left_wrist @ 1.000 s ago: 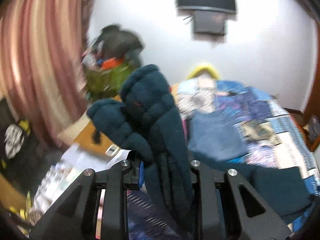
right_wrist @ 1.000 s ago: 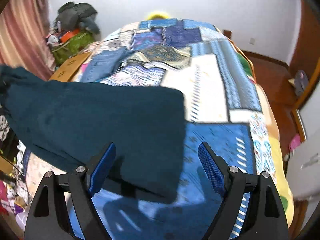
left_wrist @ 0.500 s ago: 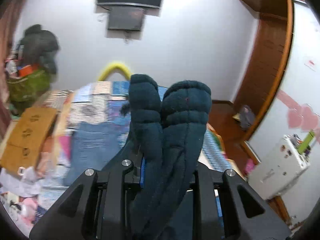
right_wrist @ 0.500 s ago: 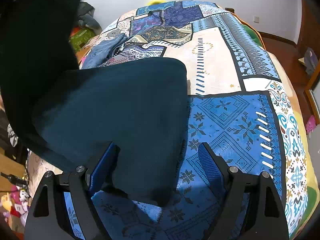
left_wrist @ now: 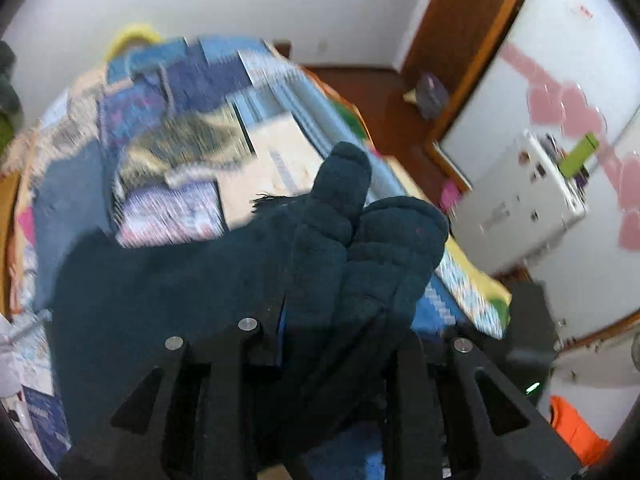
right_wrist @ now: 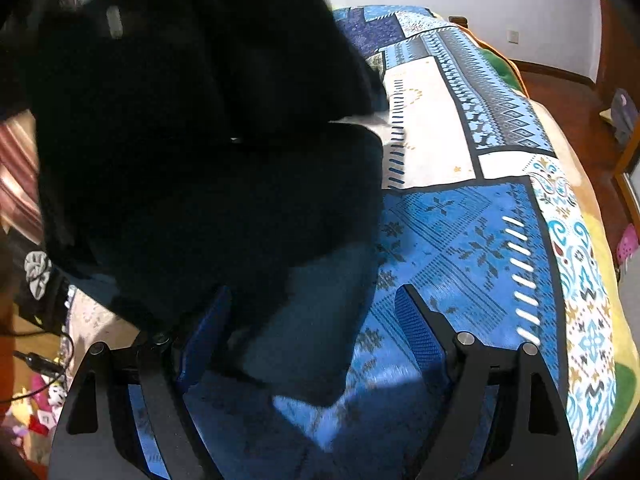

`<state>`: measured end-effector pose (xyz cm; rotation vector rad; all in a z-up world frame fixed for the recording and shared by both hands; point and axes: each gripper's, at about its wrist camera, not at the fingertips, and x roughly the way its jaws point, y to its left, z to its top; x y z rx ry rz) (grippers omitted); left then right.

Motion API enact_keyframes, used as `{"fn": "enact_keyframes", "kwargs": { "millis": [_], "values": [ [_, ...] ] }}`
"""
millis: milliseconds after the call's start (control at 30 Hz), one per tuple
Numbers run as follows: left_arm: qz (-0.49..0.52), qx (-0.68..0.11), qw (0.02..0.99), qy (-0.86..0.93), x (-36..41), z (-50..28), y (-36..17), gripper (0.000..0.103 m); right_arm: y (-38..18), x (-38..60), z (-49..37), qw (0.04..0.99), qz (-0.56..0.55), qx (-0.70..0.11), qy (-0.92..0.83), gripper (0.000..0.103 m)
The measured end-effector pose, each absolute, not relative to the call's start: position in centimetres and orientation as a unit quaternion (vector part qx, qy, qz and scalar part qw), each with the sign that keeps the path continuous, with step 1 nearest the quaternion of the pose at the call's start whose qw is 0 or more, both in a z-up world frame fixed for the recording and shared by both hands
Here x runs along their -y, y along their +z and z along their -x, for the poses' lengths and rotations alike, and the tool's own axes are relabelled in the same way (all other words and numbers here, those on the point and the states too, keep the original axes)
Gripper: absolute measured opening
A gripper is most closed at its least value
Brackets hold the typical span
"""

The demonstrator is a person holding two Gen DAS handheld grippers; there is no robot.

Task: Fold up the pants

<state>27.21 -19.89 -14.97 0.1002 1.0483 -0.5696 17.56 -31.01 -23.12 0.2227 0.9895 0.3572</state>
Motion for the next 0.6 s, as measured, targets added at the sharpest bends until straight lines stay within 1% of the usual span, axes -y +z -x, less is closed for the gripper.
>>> {"fn": "enact_keyframes", "kwargs": {
  "millis": [33, 67, 133, 167, 200, 267, 300, 400, 533, 600],
  "values": [
    [-0.062, -0.496, 0.824, -0.267, 20.1, -26.7, -15.4, 0.027, -22.9, 31.3, -17.1, 0.86, -0.11, -0.469, 0.17, 0.081],
    [-0.076, -0.495, 0.823, -0.268, 20.5, -25.8, -15.6, 0.03, -22.7, 31.6, -16.6, 0.86, -0.115, -0.467, 0.17, 0.081],
    [-0.115, -0.495, 0.818, -0.271, 21.2, -24.4, -15.9, 0.047, -22.4, 31.9, -15.8, 0.86, -0.119, -0.466, 0.172, 0.082],
    [-0.12, -0.498, 0.814, -0.275, 21.1, -24.2, -15.8, 0.068, -22.2, 32.1, -15.3, 0.859, -0.118, -0.467, 0.173, 0.082],
    [-0.122, -0.501, 0.809, -0.284, 21.1, -23.8, -15.9, 0.078, -22.1, 32.2, -15.0, 0.859, -0.117, -0.467, 0.173, 0.082],
    [-0.13, -0.498, 0.807, -0.29, 20.8, -22.9, -15.7, 0.08, -22.0, 32.4, -14.2, 0.859, -0.115, -0.468, 0.172, 0.082],
    [-0.136, -0.495, 0.807, -0.291, 20.7, -22.4, -15.5, 0.084, -22.0, 32.5, -14.0, 0.859, -0.115, -0.469, 0.172, 0.082],
    [-0.131, -0.483, 0.823, -0.271, 19.6, -22.1, -14.8, 0.088, -22.0, 32.6, -13.8, 0.858, -0.122, -0.468, 0.173, 0.082],
    [-0.101, -0.461, 0.848, -0.241, 16.4, -23.5, -12.5, 0.092, -21.9, 32.6, -14.0, 0.86, -0.126, -0.463, 0.175, 0.082],
    [-0.104, -0.445, 0.863, -0.215, 14.9, -24.8, -11.5, 0.095, -21.9, 32.4, -14.1, 0.861, -0.126, -0.461, 0.175, 0.082]
  ]
}}
